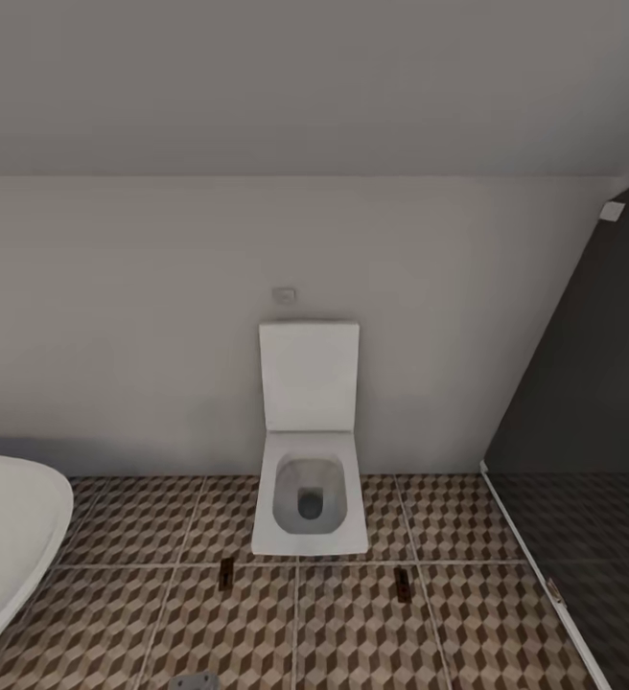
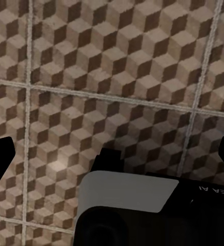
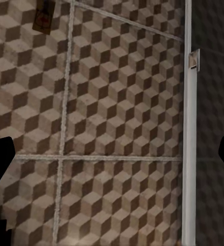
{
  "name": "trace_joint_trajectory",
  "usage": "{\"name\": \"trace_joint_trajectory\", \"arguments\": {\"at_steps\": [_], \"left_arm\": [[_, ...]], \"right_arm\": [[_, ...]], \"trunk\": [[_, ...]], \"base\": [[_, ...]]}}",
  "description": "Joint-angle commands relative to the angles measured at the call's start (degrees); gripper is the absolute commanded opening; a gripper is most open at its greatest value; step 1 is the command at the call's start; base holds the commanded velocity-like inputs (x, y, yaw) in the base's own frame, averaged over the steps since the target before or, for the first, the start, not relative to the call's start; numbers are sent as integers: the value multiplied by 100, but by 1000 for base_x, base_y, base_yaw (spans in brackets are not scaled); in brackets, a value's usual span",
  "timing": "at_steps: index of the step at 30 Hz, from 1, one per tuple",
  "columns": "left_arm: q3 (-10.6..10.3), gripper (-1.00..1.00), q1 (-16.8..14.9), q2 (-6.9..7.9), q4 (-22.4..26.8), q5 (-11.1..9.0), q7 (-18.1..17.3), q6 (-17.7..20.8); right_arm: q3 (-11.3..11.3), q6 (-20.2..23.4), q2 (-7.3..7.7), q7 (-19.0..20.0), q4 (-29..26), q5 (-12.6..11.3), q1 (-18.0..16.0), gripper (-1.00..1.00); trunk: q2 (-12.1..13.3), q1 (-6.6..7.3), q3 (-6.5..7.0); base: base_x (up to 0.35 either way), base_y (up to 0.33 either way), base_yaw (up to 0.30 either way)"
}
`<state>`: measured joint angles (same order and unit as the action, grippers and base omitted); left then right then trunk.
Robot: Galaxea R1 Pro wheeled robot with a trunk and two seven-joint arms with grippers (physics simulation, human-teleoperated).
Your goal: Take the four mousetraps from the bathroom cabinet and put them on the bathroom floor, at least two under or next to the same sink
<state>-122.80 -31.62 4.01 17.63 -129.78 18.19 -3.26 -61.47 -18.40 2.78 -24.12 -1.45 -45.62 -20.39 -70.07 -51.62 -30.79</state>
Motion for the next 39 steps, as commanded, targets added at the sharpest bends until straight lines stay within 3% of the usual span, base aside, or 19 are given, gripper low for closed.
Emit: {"name": "trace_joint_trajectory", "arguments": {"at_steps": [1, 13, 39], "left_arm": [[-43, 100, -10, 4, 26, -39, 26, -34], [-43, 100, -10, 4, 34, -39, 26, -26], [-43, 100, 47, 21, 28, -39, 16, -6]], "right_arm": [[-49, -6, 4, -22, -13, -52, 0, 100], [-48, -6, 4, -22, -13, -52, 0, 100], [-50, -6, 4, -22, -13, -52, 0, 100]], "trunk": [[38, 23, 13], [519, 286, 228], [519, 286, 228]], "base": [[0, 0, 0], [0, 0, 0], [0, 0, 0]]}}
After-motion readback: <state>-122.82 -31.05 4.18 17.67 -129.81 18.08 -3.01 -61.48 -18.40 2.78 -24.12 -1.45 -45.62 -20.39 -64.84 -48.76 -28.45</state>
